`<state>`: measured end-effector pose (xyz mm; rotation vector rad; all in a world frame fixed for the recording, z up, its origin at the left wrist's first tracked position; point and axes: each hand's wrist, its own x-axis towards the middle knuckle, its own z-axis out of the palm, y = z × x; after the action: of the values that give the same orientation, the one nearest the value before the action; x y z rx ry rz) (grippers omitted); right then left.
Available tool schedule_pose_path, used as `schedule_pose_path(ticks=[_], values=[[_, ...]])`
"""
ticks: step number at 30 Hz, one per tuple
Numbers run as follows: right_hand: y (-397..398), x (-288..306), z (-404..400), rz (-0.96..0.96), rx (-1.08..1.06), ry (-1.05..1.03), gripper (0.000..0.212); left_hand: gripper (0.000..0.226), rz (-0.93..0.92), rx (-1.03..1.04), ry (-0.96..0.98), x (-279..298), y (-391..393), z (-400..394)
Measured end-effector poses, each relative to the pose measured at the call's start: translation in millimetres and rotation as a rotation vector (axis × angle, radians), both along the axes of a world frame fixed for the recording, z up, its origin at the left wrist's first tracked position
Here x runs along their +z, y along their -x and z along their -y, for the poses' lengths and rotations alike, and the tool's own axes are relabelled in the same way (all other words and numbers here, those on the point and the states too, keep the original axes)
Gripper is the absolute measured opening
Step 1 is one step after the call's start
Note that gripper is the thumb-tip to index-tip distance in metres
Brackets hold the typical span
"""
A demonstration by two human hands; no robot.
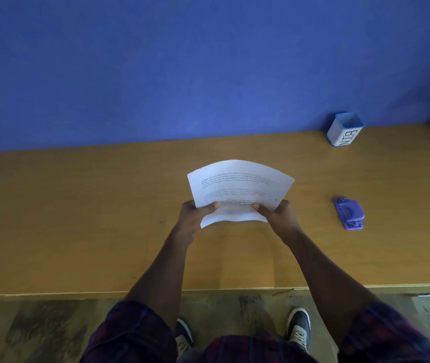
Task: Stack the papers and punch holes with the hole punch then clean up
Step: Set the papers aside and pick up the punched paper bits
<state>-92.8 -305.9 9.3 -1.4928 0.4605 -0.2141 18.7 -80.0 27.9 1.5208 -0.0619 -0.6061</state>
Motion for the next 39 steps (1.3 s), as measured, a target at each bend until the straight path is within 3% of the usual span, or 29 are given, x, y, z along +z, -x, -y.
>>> schedule_pose_path(ticks=[4, 10, 16, 21, 30, 33, 36, 39], values=[[2, -8, -2, -0.052, 0.029, 0.041, 0.019, 0.025, -0.017, 0.025, -0.22, -20, 8, -3], [-9, 4, -7, 0.021, 0.059, -0.046, 0.018, 0.021, 0.017, 0.144, -0.162, -17, 4, -2], [-12, -7, -10, -0.13, 0.033, -0.005, 0.008, 0.016, -0.01, 0.228, -0.163, -11, -8, -5], [-9, -11, -14, -0.249, 0.086, -0.06, 0.024, 0.015, -0.033, 0.221, -0.201, -9, -17, -15], [-40, -18, -36, -0.365, 0.133, 0.044, 0.008, 0.013, -0.124, 0.242, -0.164, -8, -39, -53], [-57, -21, -45, -0.388, 0.133, 0.074, 0.014, 0.029, -0.15, 0.311, -0.26, -9, -45, -64], [-73, -21, -54, -0.396, 0.135, 0.056, 0.017, 0.012, -0.142, 0.305, -0.331, -15, -52, -74], [-89, -17, -61, -0.395, 0.159, 0.06, 0.012, 0.019, -0.113, 0.303, -0.377, -17, -57, -81]])
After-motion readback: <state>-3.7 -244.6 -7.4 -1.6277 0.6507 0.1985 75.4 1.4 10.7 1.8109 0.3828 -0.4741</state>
